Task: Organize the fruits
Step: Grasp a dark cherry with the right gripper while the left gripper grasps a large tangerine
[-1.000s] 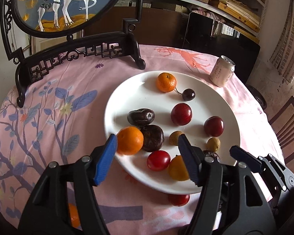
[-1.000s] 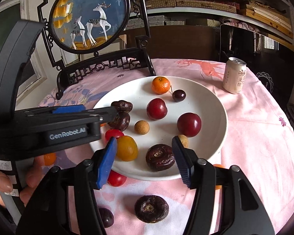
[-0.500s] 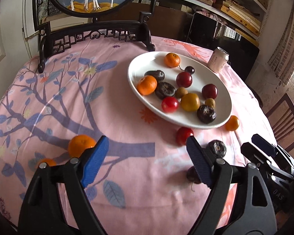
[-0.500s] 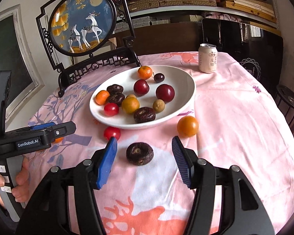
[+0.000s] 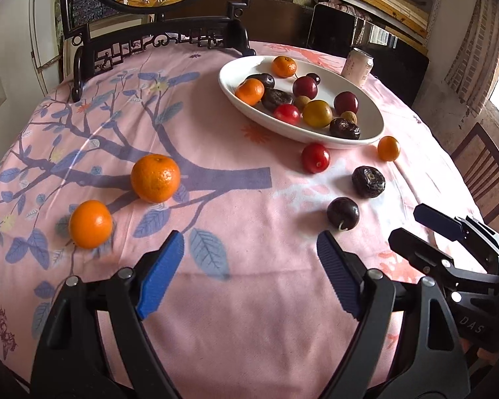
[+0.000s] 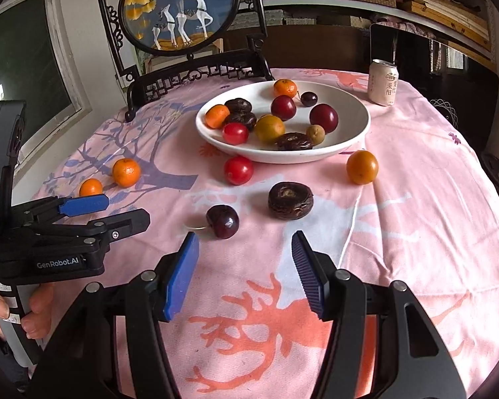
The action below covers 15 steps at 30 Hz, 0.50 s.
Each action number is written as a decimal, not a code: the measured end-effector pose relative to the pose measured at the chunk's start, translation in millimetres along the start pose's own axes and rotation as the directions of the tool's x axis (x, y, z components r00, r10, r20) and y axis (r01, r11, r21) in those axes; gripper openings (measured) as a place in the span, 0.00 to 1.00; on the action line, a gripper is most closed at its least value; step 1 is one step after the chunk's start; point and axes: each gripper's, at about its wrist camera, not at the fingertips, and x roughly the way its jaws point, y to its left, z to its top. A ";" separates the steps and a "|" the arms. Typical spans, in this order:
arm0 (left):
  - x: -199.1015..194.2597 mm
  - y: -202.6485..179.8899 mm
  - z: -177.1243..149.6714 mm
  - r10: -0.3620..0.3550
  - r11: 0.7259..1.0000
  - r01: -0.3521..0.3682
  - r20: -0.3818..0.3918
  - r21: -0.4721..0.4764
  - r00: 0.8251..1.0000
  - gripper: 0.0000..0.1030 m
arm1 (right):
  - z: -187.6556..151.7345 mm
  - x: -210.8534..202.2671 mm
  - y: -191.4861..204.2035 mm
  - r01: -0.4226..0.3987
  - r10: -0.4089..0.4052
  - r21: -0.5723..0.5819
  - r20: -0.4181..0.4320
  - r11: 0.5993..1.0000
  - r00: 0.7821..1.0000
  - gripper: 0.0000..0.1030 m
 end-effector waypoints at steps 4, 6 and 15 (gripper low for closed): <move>-9.5 11.5 -6.4 0.014 1.000 -0.014 0.009 0.010 1.000 0.83 | 3.1 16.2 13.4 0.008 -0.009 -0.042 -0.034 0.999 0.999 0.57; -15.2 18.6 -10.7 0.013 1.000 -0.013 0.015 0.008 1.000 0.84 | 5.5 26.5 18.5 0.010 -0.013 -0.060 -0.055 0.998 0.998 0.56; -28.5 59.5 -18.2 0.021 0.998 -0.020 0.020 -0.062 1.000 0.84 | 15.2 57.5 15.8 0.037 -0.040 -0.040 -0.098 0.999 0.994 0.32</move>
